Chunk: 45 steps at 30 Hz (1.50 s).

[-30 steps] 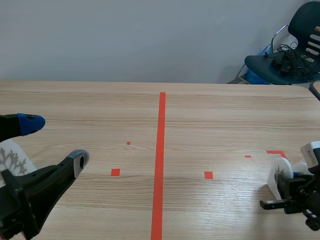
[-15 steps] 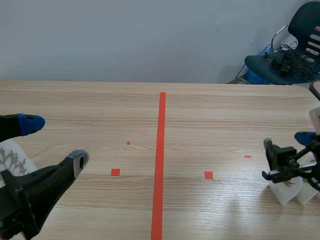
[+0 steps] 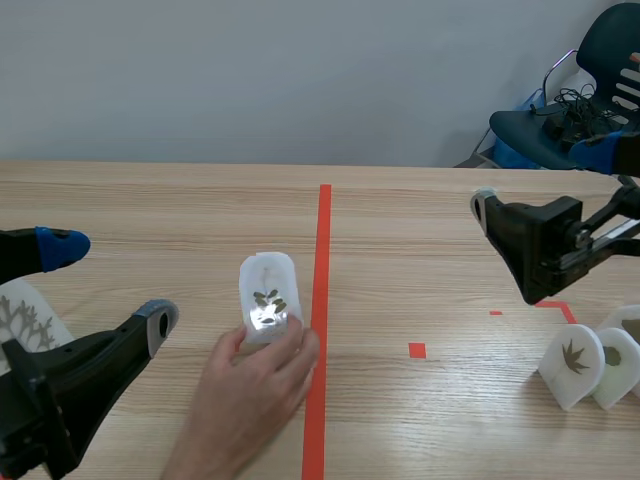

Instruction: Do the leaf sorting experiment

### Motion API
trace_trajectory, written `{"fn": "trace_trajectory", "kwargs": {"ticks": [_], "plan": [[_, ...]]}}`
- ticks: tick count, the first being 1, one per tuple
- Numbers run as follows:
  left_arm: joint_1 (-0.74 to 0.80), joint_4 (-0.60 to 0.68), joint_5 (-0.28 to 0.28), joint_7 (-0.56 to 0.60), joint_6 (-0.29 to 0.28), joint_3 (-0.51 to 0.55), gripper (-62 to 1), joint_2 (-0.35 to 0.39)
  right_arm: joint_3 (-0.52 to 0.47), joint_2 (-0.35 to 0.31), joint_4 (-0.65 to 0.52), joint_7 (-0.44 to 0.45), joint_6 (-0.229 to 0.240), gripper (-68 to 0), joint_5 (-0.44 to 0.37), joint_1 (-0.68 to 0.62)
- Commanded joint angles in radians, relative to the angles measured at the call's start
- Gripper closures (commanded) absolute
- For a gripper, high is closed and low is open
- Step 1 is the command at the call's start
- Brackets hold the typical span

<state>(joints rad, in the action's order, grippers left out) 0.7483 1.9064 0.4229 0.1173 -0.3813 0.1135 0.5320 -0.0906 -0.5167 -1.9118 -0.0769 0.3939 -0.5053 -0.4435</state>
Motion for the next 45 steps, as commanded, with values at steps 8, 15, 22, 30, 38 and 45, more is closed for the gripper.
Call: {"fn": "trace_trajectory", "kwargs": {"ticks": [8,15,22,30,38,45], "plan": [[-0.004,0.006,0.006,0.014,-0.003,0.005,-62.3,-0.005,-0.011,-0.028,-0.010,-0.020,0.000,-67.9,-0.038,-0.095],[-0.004,0.006,0.006,0.014,-0.003,0.005,-62.3,-0.005,-0.011,-0.026,-0.010,-0.030,0.000,-67.9,-0.042,-0.094],[-0.004,0.006,0.006,0.014,-0.003,0.005,-62.3,-0.005,-0.011,-0.026,-0.010,-0.030,0.000,-67.9,-0.042,-0.094],[-0.004,0.006,0.006,0.014,-0.003,0.005,-62.3,-0.005,-0.011,-0.026,-0.010,-0.030,0.000,-67.9,-0.042,-0.094],[-0.004,0.006,0.006,0.014,-0.003,0.005,-62.3,-0.005,-0.011,-0.026,-0.010,-0.030,0.000,-67.9,-0.042,-0.094],[-0.039,-0.013,0.001,-0.085,-0.005,-0.046,-62.3,-0.011,-0.011,-0.026,-0.010,-0.030,-0.002,-67.9,-0.042,-0.094]]}}
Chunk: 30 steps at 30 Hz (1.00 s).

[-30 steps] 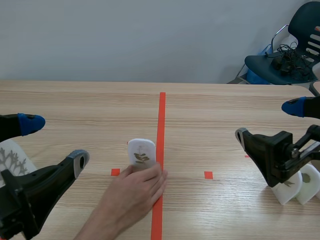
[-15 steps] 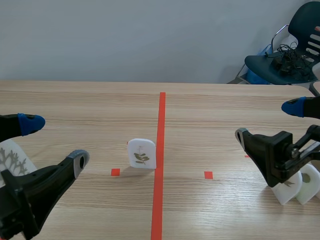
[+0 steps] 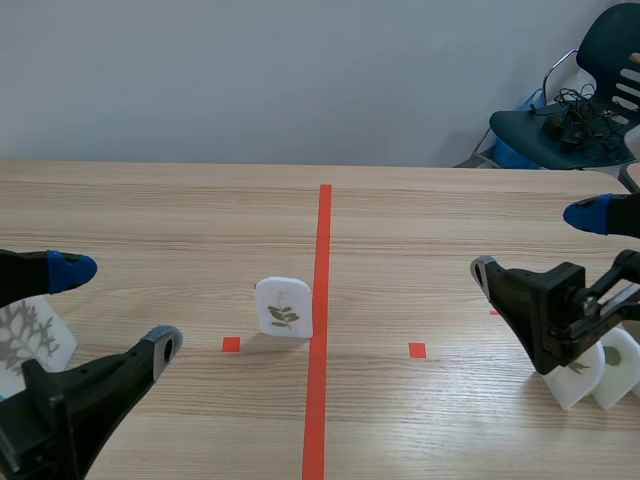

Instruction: Do the leaf sorting experiment

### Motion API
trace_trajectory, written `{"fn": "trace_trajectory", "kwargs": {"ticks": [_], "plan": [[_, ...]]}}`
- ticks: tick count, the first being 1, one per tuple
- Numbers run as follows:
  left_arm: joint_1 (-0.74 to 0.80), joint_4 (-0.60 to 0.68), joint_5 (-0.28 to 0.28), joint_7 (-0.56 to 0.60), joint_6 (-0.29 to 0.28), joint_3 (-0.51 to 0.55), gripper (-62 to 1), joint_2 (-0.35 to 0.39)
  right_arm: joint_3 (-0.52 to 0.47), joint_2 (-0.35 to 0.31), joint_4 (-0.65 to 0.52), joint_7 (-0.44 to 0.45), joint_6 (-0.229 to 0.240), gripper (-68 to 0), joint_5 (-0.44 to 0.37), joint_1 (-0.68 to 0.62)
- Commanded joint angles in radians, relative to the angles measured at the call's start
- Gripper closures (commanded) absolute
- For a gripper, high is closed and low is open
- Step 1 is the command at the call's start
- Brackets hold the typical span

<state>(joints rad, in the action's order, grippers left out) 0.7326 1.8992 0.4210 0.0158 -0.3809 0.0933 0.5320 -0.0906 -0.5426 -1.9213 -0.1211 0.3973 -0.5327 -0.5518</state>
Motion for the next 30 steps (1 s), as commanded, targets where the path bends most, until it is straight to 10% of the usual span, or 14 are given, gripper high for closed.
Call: {"fn": "trace_trajectory", "kwargs": {"ticks": [1,18,26,30], "plan": [[-0.038,-0.023,-0.003,0.016,-0.006,-0.046,-62.3,-0.020,-0.011,0.000,0.000,0.014,-0.005,-67.9,-0.014,0.014],[-0.656,-0.824,-0.306,0.231,-0.003,-0.370,-62.3,-0.270,-0.011,0.000,0.000,0.010,-0.007,-67.9,-0.014,0.014],[-0.814,-0.977,-0.420,0.302,0.006,-0.465,-62.3,-0.344,-0.011,0.000,0.000,-0.004,-0.007,-67.9,-0.014,0.014],[-0.816,-0.977,-0.422,0.302,0.037,-0.472,-44.1,-0.349,-0.011,0.000,0.000,-0.009,-0.007,-67.9,-0.014,0.014]]}}
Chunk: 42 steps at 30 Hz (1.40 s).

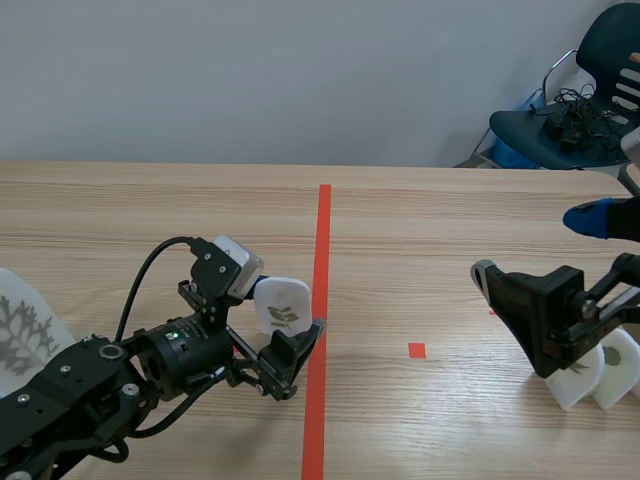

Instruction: Do the leaf sorting experiment

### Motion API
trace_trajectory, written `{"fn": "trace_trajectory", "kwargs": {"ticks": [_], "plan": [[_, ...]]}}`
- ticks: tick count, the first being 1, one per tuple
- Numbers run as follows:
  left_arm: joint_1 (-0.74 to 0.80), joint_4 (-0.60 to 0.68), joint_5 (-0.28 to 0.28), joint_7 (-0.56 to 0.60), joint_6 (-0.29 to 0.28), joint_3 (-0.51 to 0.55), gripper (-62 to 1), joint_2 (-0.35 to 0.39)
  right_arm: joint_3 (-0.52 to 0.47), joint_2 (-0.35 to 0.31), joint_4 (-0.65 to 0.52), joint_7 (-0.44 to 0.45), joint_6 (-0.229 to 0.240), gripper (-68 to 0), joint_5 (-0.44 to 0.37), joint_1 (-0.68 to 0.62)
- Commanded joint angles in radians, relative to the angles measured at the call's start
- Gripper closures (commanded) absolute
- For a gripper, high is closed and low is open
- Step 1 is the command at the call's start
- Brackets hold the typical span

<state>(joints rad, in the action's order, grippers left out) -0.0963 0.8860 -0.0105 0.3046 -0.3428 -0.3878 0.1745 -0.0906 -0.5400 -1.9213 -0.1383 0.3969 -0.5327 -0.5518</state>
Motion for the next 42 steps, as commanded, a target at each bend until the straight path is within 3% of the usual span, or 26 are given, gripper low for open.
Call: {"fn": "trace_trajectory", "kwargs": {"ticks": [1,5,10,14,19,24,28,35,42], "plan": [[0.013,0.036,0.010,0.013,0.005,0.008,-38.3,0.009,-0.011,-0.002,0.000,0.008,-0.007,-67.9,-0.014,0.014],[0.013,0.036,0.010,0.013,0.013,0.008,-20.3,0.009,-0.011,-0.002,0.000,0.008,-0.007,-67.9,-0.014,0.014],[0.013,0.036,0.010,0.013,0.011,0.008,-7.1,0.009,-0.011,-0.002,0.000,0.005,-0.007,-67.9,-0.014,0.014],[0.033,0.085,0.028,-0.023,0.008,0.008,-6.6,0.015,-0.011,0.003,0.000,0.005,-0.007,-67.9,-0.014,0.014],[0.150,0.320,0.073,-0.148,0.008,0.031,-6.6,0.064,-0.011,0.003,0.000,0.005,-0.007,-67.9,-0.014,0.014],[0.359,0.550,0.139,-0.192,0.009,0.141,-6.6,0.078,-0.011,0.003,0.000,0.005,-0.007,-67.9,-0.014,0.015],[0.534,0.658,0.187,-0.193,0.012,0.236,-6.6,0.069,-0.011,0.003,0.000,0.005,-0.007,-67.9,-0.014,0.015],[0.682,0.690,0.188,-0.169,0.020,0.365,-6.6,0.027,-0.011,0.003,0.000,0.005,-0.007,-67.9,-0.014,0.015],[0.688,0.661,0.188,-0.161,0.058,0.473,-6.6,-0.008,-0.011,0.003,0.000,0.005,-0.007,-67.9,-0.014,0.015]]}}
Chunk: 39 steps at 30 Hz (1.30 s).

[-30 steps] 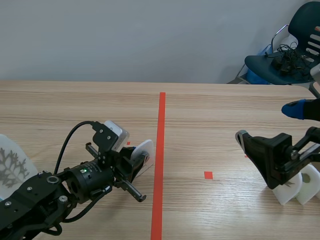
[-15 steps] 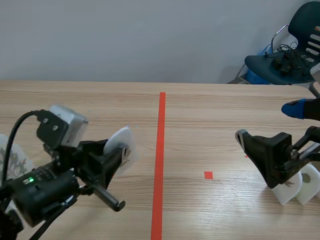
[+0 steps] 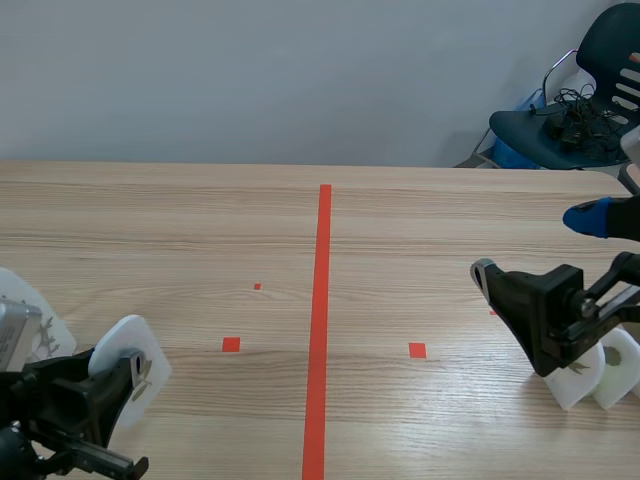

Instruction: Do the leaf sorting experiment

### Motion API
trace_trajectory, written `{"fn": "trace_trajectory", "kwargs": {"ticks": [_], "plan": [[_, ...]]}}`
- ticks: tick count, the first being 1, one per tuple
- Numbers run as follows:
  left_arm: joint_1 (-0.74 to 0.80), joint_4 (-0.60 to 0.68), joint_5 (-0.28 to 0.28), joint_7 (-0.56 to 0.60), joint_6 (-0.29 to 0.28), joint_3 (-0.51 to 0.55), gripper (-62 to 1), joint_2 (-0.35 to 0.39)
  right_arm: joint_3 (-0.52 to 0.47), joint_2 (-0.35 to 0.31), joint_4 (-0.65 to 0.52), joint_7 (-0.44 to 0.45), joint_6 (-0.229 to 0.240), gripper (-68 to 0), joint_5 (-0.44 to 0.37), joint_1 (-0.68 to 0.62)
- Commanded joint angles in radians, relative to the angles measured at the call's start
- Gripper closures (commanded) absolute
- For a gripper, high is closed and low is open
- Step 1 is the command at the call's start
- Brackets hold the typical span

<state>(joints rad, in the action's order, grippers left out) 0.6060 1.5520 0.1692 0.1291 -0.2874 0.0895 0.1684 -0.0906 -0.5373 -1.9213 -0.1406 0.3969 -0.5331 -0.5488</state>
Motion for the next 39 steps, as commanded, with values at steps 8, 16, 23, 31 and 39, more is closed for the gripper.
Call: {"fn": "trace_trajectory", "kwargs": {"ticks": [8,16,23,31,39], "plan": [[-0.082,-0.148,0.087,0.066,0.093,0.070,-6.6,-0.002,-0.011,0.000,0.000,0.008,-0.007,-67.9,-0.014,0.012],[-0.149,-0.225,0.126,0.054,0.091,0.126,-8.0,-0.002,-0.011,0.000,0.000,0.007,-0.007,-67.9,-0.014,0.012],[-0.149,-0.222,0.126,0.053,0.090,0.126,-36.1,-0.001,-0.011,0.000,0.000,0.007,-0.007,-67.9,-0.014,0.012],[-0.108,-0.041,0.170,-0.051,-0.051,0.161,-46.7,-0.001,-0.011,0.000,0.000,0.007,-0.007,-67.9,-0.014,0.012],[-0.035,0.296,0.288,-0.218,-0.234,0.222,-46.8,-0.002,-0.011,0.000,0.000,0.008,-0.007,-67.9,-0.014,0.012]]}}
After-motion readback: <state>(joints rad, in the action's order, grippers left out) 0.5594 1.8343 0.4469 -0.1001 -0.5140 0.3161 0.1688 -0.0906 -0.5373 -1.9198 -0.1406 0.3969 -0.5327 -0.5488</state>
